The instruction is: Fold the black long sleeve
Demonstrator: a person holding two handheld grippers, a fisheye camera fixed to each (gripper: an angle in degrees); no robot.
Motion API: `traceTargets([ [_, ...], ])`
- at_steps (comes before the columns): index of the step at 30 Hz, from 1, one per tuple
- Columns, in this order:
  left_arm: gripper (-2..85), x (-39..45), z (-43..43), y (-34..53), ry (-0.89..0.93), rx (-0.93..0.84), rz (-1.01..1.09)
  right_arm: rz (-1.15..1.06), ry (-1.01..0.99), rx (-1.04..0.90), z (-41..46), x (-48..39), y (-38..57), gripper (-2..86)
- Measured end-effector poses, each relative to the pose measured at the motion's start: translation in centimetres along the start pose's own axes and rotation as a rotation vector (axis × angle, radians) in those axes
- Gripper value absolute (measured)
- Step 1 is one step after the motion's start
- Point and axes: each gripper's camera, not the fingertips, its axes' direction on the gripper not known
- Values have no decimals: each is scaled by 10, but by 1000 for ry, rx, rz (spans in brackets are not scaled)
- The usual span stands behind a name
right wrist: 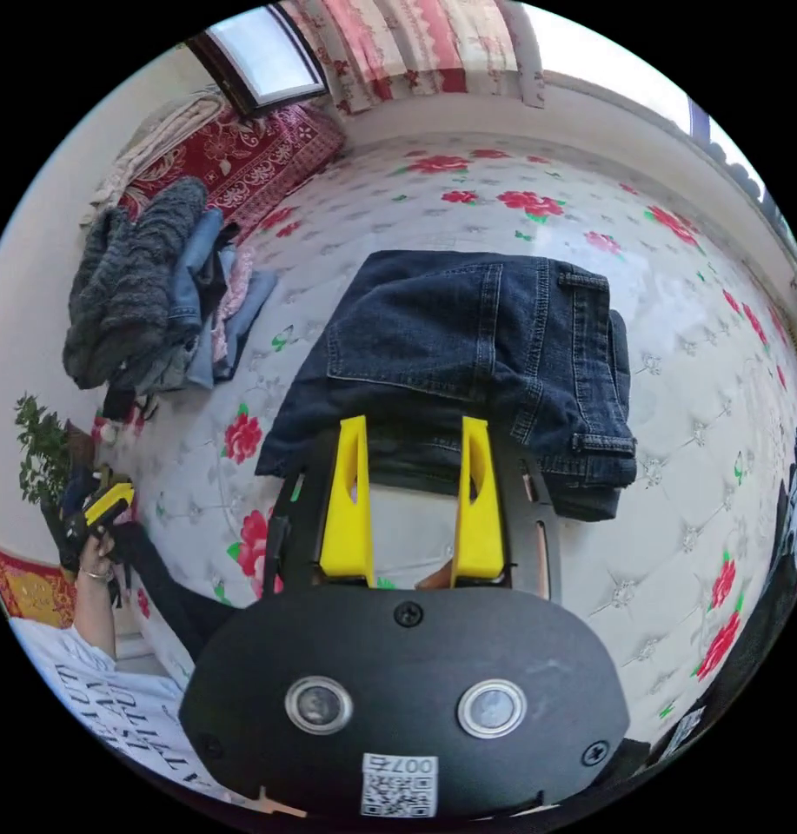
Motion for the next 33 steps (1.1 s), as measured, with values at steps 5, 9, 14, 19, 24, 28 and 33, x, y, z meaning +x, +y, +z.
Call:
traceTargets([
  [5, 89, 81, -2, 41, 280, -59, 216, -93, -65, -271, -11, -11, 78, 135],
  [9, 110, 131, 19, 55, 320, -160, 325, -46, -82, -409, 10, -16, 123, 104],
  [14, 47, 156, 28, 62, 100, -178, 426, -142, 71, -96, -98, -62, 100, 51],
  [19, -1, 149, 13, 57, 27, -104, 402, -26, 300, 578, -251, -110, 133, 60],
  [24, 4, 136, 19, 28, -64, -130, 360, 2, 282, 286, -181, -98, 86, 98],
  [28, 54, 107, 32, 8, -16, -210, 244, 92, 204, 241, -169, -86, 105, 112],
  [33, 48, 85, -3, 22, 34, -136, 189, 256, 148, 219, -184, -76, 198, 118],
])
